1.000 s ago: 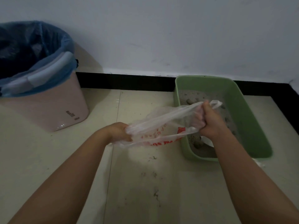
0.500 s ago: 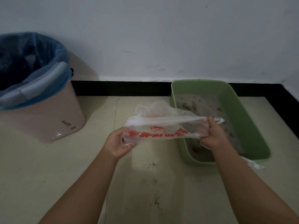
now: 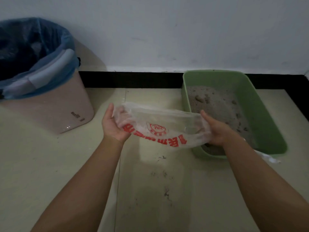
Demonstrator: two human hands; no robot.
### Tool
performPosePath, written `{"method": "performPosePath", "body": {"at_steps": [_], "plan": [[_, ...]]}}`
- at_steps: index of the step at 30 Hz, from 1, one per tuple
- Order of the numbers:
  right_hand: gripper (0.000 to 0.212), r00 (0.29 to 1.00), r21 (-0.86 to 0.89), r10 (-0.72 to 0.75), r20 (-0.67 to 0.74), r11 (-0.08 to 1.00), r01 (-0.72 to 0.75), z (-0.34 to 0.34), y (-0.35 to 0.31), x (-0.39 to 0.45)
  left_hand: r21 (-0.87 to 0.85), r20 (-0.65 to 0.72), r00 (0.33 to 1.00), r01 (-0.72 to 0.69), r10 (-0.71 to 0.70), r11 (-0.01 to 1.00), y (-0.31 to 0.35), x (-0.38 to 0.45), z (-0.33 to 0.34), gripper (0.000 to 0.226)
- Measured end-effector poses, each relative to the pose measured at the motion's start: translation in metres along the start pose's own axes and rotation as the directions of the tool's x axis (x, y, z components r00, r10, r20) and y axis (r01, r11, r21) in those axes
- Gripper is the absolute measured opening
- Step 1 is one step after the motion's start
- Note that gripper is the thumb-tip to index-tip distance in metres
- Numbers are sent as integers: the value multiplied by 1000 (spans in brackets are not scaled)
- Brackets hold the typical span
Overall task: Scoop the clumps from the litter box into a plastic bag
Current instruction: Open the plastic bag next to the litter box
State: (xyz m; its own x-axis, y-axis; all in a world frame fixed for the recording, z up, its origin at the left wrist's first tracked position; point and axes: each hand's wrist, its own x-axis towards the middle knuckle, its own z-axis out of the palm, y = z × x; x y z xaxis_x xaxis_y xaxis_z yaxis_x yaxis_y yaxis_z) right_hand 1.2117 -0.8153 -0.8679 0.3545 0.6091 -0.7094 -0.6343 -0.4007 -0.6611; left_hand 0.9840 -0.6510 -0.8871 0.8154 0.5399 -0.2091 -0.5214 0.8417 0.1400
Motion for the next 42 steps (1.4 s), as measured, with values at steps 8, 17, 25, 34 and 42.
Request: {"method": "performPosePath", "body": {"at_steps": [8, 17, 25, 34, 42], "plan": [[100, 832, -970, -521, 188, 35, 242, 42, -9, -10, 144, -80, 981, 185, -175, 972, -6, 7, -16, 28], [43, 956, -971, -220, 193, -180, 155, 64, 27, 0, 160, 54, 954, 282, -294, 946, -3, 8, -17, 33], [45, 904, -937, -422, -66, 338, 90, 61, 21, 4, 908, -419, 618, 303, 665, 290, -13, 4, 16, 69], [33, 970, -481, -185, -157, 872, 88, 75, 30, 7, 816, -520, 661, 572, 542, 85, -76, 8, -6, 39], [31, 962, -461, -155, -225, 887, 35, 52, 23, 6, 870, -212, 685, 457, 696, -185, -28, 5, -18, 25]]}}
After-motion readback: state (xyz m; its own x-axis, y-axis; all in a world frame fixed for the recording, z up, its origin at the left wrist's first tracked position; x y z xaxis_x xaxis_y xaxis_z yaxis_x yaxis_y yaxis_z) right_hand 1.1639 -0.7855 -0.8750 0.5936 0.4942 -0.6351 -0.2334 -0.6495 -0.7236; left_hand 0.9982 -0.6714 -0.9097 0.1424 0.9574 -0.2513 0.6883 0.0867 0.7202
